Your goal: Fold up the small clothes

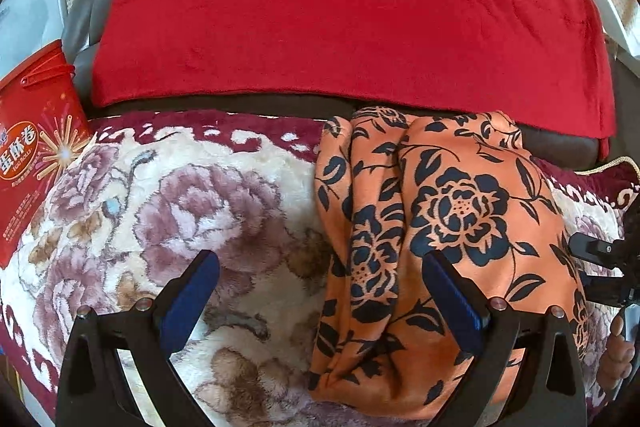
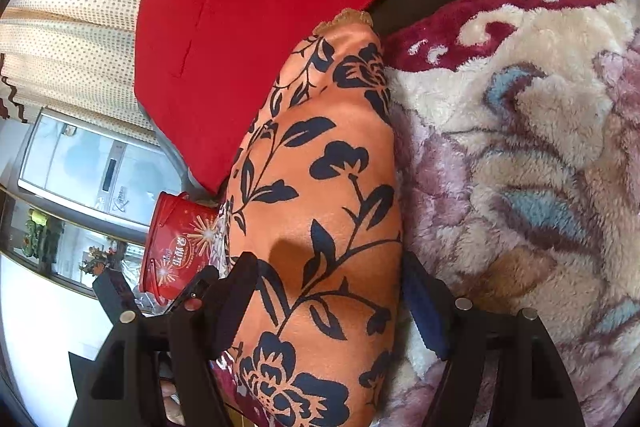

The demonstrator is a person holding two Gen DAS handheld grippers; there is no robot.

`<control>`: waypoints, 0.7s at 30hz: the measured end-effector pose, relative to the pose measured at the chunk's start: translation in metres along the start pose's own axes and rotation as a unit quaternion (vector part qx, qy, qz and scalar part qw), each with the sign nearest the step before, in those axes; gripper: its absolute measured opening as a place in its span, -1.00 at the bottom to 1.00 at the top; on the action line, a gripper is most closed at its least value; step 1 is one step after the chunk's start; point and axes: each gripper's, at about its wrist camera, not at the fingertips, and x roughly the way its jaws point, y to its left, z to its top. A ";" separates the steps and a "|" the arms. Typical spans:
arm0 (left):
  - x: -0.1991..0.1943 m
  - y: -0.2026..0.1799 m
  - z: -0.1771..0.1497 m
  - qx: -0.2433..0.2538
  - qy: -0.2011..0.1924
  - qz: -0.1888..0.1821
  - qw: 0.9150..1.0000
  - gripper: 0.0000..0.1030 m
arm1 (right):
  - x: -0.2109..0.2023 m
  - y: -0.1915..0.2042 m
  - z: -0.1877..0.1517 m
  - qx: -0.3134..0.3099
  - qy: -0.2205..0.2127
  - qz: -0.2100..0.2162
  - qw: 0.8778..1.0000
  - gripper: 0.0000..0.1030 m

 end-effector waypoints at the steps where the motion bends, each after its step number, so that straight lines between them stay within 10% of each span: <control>1: -0.008 0.005 0.001 0.000 -0.001 -0.001 1.000 0.96 | 0.000 0.000 0.000 -0.001 0.000 0.000 1.000 0.45; 13: -0.008 -0.003 0.005 -0.007 0.005 -0.029 1.000 0.96 | 0.001 -0.005 -0.002 -0.001 0.000 0.005 1.000 0.45; 21: 0.028 0.016 -0.001 -0.089 0.100 -0.181 0.974 0.96 | 0.000 -0.010 -0.005 -0.005 -0.008 0.015 1.000 0.45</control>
